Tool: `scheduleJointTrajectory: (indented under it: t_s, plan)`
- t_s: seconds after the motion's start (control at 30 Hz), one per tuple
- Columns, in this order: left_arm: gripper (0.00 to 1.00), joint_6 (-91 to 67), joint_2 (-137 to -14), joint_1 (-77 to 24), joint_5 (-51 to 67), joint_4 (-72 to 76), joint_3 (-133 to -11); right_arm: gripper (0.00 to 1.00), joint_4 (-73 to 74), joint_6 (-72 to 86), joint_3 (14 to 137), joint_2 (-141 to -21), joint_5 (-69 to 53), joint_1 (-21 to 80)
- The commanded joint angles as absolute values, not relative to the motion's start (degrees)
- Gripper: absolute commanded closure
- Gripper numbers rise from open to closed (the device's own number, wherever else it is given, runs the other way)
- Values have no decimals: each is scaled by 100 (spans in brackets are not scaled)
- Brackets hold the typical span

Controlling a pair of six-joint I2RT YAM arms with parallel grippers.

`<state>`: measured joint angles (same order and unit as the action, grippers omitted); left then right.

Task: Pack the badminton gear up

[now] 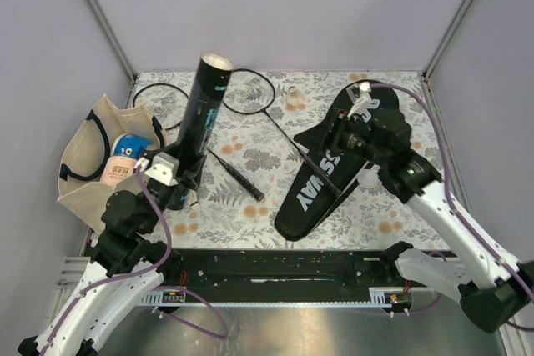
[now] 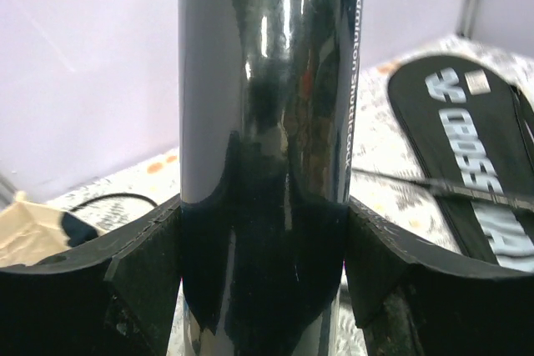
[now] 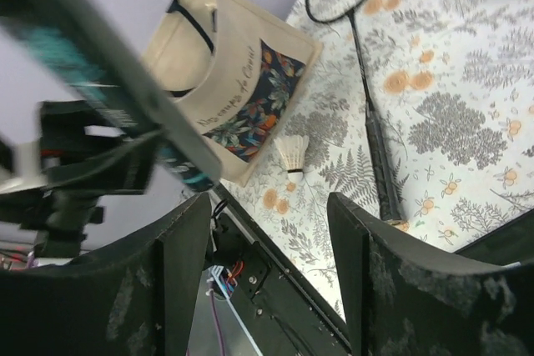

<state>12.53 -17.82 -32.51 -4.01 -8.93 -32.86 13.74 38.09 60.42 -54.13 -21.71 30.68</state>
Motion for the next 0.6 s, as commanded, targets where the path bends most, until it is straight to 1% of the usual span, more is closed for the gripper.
scheduleJointTrajectory:
  t_s: [0.0,0.07,0.13,0.2,0.33,0.57]
  plan:
    - [73,1002,-1573,-3243,-1187,203,-3805,34,177,4157,5722,-6299,-2232,3286]
    - [72,932,-1599,-3243,-1003,10,-4024,31,62,4070,5818,-6844,-2259,3514]
    - [71,862,-1635,-3243,-810,-411,-4314,27,-446,3973,6028,-7485,-2556,3699]
    - [71,730,-1652,-3243,-686,-737,-4604,27,-781,3885,6318,-8179,-2916,3884]
    - [71,501,-1547,-3243,-537,-1046,-4869,27,-897,3657,7318,-9568,-3278,4262]
    - [71,290,-1143,-3243,-316,-1143,-4746,26,-756,3639,9393,-11722,-3585,4781]
